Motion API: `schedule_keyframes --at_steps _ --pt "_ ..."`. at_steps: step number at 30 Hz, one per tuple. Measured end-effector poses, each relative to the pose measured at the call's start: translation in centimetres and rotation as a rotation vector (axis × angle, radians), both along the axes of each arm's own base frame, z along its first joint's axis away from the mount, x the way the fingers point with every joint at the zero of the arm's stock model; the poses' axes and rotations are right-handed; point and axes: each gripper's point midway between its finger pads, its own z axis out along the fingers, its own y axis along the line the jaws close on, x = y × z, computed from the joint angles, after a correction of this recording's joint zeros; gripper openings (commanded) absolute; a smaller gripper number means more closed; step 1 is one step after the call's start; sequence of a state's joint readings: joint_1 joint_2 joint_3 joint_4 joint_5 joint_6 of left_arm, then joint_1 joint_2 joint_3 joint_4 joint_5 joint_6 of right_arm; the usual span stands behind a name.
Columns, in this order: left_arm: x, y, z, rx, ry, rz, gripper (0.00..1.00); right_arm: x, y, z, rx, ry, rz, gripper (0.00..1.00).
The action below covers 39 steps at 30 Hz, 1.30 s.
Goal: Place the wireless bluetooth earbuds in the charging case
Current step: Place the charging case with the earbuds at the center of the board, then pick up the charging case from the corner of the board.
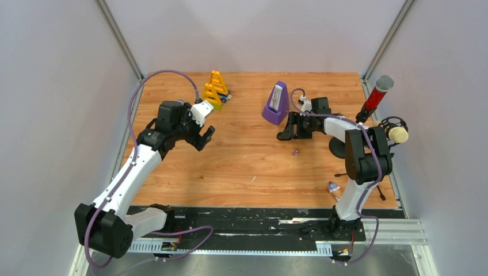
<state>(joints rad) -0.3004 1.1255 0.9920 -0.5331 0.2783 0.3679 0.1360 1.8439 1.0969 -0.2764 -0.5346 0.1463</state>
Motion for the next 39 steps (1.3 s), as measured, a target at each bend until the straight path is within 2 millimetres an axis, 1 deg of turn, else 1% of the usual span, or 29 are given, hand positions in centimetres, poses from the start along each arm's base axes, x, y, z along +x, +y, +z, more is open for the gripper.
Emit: schedule_keyframes --at_steps 3,7,9,12,15,18,22,25,27,28,31,34,39 --pt "-0.1 0.0 -0.1 0.001 0.002 0.001 1.0 0.2 -0.4 0.4 -0.024 -0.006 -0.009 0.7" --pt "0.0 0.4 -0.3 0.013 -0.002 0.014 1.0 0.5 -1.0 1.7 -0.063 -0.044 -0.018 0.74" --pt "0.1 0.6 -0.4 0.026 -0.006 0.026 1.0 0.5 -1.3 2.8 -0.078 -0.073 -0.017 0.76" --pt "0.4 1.5 -0.9 0.061 -0.013 0.057 1.0 0.2 -1.4 5.0 -0.091 -0.124 -0.002 0.8" --pt "0.7 2.6 -1.5 0.113 -0.022 0.091 1.0 -0.5 -1.1 8.3 -0.092 -0.204 0.027 0.83" --pt "1.0 3.7 -2.0 0.16 -0.024 0.125 1.0 -1.6 -0.3 12.9 -0.072 -0.331 0.078 0.86" --pt "1.4 5.3 -2.5 0.199 -0.019 0.168 1.0 -3.7 0.7 19.0 -0.03 -0.513 0.147 0.87" --pt "1.7 6.2 -2.9 0.226 -0.012 0.189 1.0 -4.9 1.1 21.5 -0.015 -0.602 0.197 0.87" --pt "1.8 6.5 -3.3 0.24 -0.001 0.197 1.0 -5.7 1.4 22.5 -0.007 -0.646 0.23 0.89" --pt "1.9 6.6 -3.7 0.247 0.008 0.2 1.0 -6.1 1.5 23.0 -0.002 -0.666 0.248 0.92" --pt "2.4 6.6 -4.9 0.263 0.044 0.199 1.0 -7.8 1.8 23.7 0.012 -0.72 0.295 0.95" --pt "3.4 6.3 -6.1 0.278 0.083 0.195 1.0 -8.9 2.0 24.0 0.024 -0.751 0.324 1.0" --pt "5.6 6.1 -7.4 0.297 0.127 0.196 1.0 -9.6 2.8 23.8 0.037 -0.774 0.372 1.0"
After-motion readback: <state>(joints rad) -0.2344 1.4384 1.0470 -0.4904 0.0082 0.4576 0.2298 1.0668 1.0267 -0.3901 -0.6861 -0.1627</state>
